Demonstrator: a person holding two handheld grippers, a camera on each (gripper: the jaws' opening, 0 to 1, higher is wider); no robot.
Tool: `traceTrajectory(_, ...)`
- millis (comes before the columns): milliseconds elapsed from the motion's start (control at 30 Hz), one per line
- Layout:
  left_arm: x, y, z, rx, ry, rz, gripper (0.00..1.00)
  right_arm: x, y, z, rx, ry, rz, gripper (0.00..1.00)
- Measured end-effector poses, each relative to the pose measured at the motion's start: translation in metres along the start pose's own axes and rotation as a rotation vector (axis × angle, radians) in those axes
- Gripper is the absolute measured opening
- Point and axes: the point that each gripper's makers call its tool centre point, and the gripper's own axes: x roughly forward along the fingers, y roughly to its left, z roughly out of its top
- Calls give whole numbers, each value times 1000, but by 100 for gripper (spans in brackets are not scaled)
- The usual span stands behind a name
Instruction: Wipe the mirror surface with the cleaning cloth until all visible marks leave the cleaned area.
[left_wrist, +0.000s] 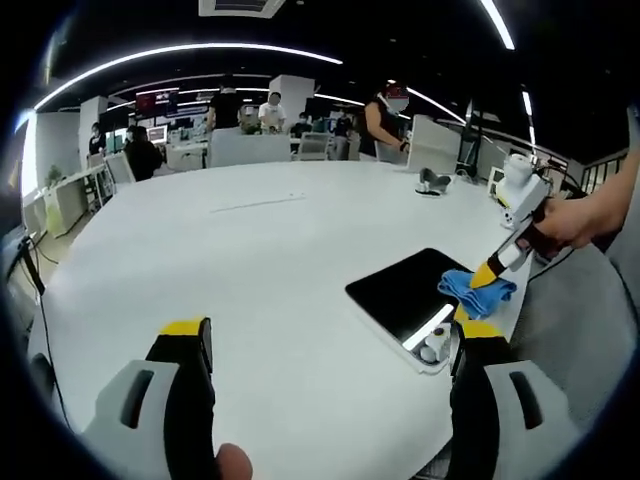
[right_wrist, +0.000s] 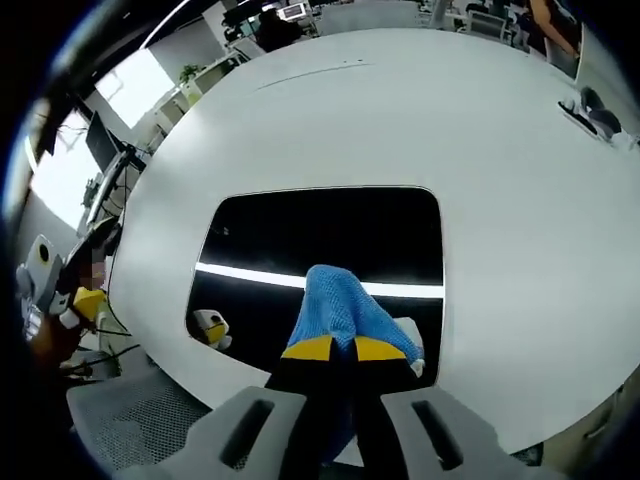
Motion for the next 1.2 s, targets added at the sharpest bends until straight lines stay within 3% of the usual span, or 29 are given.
traceTrajectory(300,-4,-9,-8,17,36,-8,99,7,22,5,-23,8,32,0)
traceTrajectory(433,-4,-22,-10,42,49,-53,99,10,29,6,-29,9,38,0)
traceTrajectory(800,-5,-22,-14,27,48,-62,99,16,44,10,-59,14,57,0)
traceTrajectory(967,-6,-14,-9,-18,23,-33,99,19,53,11,-88,26,67,0)
traceTrajectory(1200,-8,-13,-12,-20,23,-23,99,21,67,10,-123,34,80,0)
